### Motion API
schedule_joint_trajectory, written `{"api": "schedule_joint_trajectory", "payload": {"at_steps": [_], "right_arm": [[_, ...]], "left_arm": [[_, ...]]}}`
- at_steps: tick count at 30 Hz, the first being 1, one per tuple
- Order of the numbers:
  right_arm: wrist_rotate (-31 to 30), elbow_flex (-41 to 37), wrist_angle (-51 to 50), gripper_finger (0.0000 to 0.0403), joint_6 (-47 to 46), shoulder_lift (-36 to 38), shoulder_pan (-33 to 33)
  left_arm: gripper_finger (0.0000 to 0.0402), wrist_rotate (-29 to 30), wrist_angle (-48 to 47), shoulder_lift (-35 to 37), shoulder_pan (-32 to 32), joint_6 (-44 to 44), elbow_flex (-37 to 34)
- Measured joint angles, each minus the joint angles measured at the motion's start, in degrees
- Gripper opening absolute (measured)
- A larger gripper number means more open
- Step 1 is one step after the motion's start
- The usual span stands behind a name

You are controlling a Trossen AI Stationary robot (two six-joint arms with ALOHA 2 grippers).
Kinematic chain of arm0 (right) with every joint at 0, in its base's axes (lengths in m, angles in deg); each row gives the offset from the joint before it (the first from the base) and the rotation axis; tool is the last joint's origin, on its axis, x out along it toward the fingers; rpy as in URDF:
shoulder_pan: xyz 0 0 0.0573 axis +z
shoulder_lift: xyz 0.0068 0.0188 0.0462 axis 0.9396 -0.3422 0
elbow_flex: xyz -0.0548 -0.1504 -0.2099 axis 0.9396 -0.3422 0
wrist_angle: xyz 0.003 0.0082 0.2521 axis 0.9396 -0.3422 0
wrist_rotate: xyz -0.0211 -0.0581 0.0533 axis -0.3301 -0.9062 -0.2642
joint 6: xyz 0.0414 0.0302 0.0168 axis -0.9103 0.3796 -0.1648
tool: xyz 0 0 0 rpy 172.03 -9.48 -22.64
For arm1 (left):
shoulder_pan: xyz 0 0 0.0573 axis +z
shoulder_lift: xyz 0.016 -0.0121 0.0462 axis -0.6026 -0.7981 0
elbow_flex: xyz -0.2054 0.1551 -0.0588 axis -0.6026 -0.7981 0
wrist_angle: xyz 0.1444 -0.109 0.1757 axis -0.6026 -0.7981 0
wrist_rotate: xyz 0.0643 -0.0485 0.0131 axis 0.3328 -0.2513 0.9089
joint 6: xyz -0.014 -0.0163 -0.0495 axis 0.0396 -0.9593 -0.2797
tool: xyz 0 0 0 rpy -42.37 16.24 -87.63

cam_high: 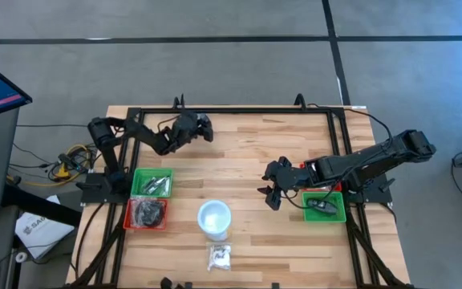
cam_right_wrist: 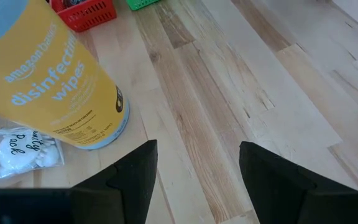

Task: Pick & Place Travel size toiletries
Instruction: Put the bottom gray deodorant into the right green bin

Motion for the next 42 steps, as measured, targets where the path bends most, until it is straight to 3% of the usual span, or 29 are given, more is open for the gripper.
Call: {"api": "schedule_joint_trajectory", "payload": {"at_steps": [8,19,33,42], "right_arm": [[0.00,0.01,-0.01,0.0216,0.00,0.00,0.00],[0.00,0.00,-0.01,0.0216,0.00,0.00,-0.02],[0.00,0.00,-0.01,0.0216,0.00,0.00,0.00],[0.00,0.00,-0.01,0.0216,0.00,0.00,0.00]], "left_arm": [[0.0160,-0.18,-1.14,1.20,-2.14,-1.09,-0.17],[0.0164,0.18,-3.76,10.96,-6.54,2.38,-0.17],[0.0166,-0.04,-9.46,26.39,-18.48,7.84,-0.13],[0.0174,-6.45,-9.33,31.19,-27.40,9.91,-0.09]]}}
